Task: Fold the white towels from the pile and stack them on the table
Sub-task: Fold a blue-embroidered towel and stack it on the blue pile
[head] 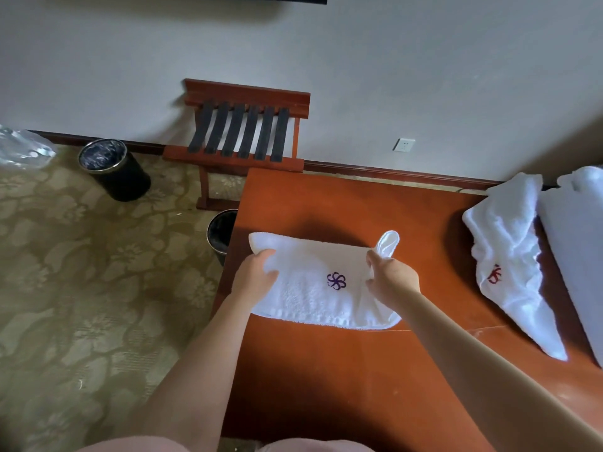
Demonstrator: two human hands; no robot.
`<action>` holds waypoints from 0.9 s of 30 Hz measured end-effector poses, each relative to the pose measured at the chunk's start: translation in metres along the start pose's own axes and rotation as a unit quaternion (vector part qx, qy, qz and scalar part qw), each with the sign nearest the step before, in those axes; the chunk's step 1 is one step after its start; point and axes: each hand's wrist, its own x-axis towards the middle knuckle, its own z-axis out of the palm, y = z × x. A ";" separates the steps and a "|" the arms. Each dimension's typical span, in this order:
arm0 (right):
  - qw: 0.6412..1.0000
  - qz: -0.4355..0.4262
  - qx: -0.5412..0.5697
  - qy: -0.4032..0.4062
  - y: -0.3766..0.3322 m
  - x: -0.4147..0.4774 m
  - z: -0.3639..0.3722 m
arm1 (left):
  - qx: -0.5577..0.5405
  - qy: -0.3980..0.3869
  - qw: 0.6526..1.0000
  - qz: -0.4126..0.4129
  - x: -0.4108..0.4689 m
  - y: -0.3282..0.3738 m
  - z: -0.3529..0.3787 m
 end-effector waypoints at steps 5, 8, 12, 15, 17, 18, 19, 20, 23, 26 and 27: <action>0.999 0.004 0.045 0.023 0.036 -0.007 0.009 | 0.043 0.040 0.998 -0.009 -0.018 0.023 -0.004; 0.996 0.004 0.081 0.030 0.058 -0.008 0.006 | 0.065 0.062 0.996 -0.008 -0.030 0.046 -0.006; 0.986 -0.043 0.128 0.095 0.082 -0.012 -0.008 | 0.102 0.101 0.990 -0.006 -0.045 0.092 -0.007; 0.965 -0.106 0.175 0.164 0.111 -0.023 -0.025 | 0.112 0.150 0.982 -0.006 -0.057 0.138 -0.001; 0.952 -0.135 0.187 0.202 0.133 -0.029 -0.040 | 0.114 0.178 0.977 -0.001 -0.063 0.165 0.002; 0.948 -0.140 0.192 0.212 0.144 -0.033 -0.048 | 0.108 0.189 0.976 0.000 -0.065 0.178 0.004; 0.945 -0.142 0.195 0.220 0.154 -0.037 -0.055 | 0.102 0.199 0.975 0.002 -0.068 0.190 0.006; 0.943 -0.142 0.196 0.227 0.164 -0.040 -0.062 | 0.098 0.209 0.973 0.008 -0.070 0.201 0.009; 0.937 -0.130 0.204 0.253 0.187 -0.044 -0.076 | 0.086 0.231 0.969 0.037 -0.071 0.233 0.019; 0.932 -0.110 0.201 0.282 0.210 -0.051 -0.080 | 0.051 0.237 0.967 0.075 -0.066 0.261 0.042; 0.931 -0.093 0.203 0.289 0.218 -0.053 -0.081 | 0.035 0.231 0.969 0.081 -0.063 0.270 0.051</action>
